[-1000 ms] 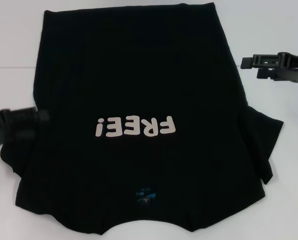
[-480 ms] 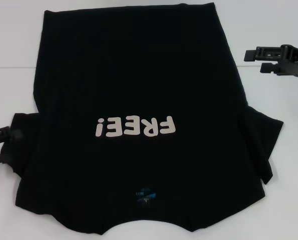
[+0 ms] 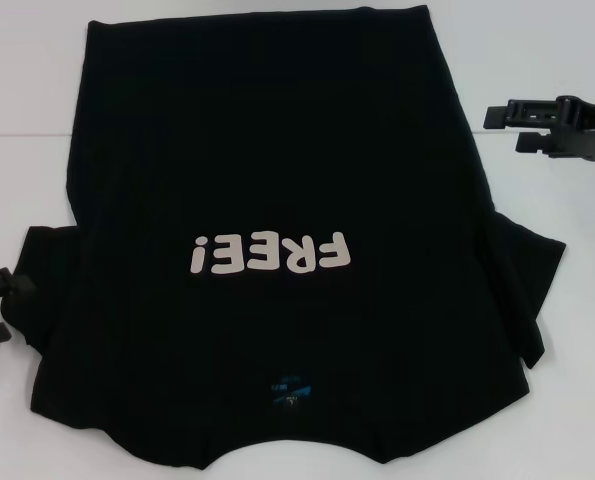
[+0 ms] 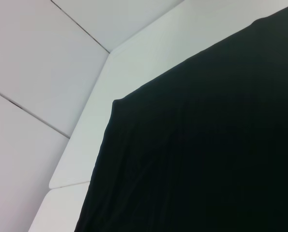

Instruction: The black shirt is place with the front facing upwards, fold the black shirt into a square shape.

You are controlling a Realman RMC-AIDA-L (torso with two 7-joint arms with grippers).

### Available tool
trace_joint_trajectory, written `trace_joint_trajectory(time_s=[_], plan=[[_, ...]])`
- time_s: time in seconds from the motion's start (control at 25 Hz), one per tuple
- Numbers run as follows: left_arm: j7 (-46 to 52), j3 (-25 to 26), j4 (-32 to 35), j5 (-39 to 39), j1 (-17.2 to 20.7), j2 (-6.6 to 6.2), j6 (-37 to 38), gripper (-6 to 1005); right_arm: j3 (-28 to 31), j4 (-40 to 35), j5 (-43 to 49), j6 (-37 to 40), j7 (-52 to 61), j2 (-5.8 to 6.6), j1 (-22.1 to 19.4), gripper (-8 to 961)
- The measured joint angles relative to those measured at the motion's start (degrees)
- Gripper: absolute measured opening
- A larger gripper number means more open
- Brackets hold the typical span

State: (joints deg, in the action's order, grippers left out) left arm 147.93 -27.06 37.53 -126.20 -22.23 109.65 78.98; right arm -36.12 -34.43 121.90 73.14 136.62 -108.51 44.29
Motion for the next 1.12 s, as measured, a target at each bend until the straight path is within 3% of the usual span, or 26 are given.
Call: trace_joint_trajectory(time_s=[0.32, 0.72, 1.12], plan=[[0.12, -0.06, -0.05, -0.12, 0.09, 0.10, -0.11, 853, -0.08, 0.29, 0.06, 0.02, 0.04, -0.03, -0.31, 851], [0.20, -0.29, -0.81, -1.38, -0.16, 0.08, -1.12, 406, -0.09, 0.29, 0.10, 0.05, 0.05, 0.06, -0.47, 851], [0.34, -0.58, -1.67, -2.55, -0.99, 0.12, -2.60, 410, 0.00, 0.27, 0.09, -0.02, 0.05, 0.15, -0.63, 851]])
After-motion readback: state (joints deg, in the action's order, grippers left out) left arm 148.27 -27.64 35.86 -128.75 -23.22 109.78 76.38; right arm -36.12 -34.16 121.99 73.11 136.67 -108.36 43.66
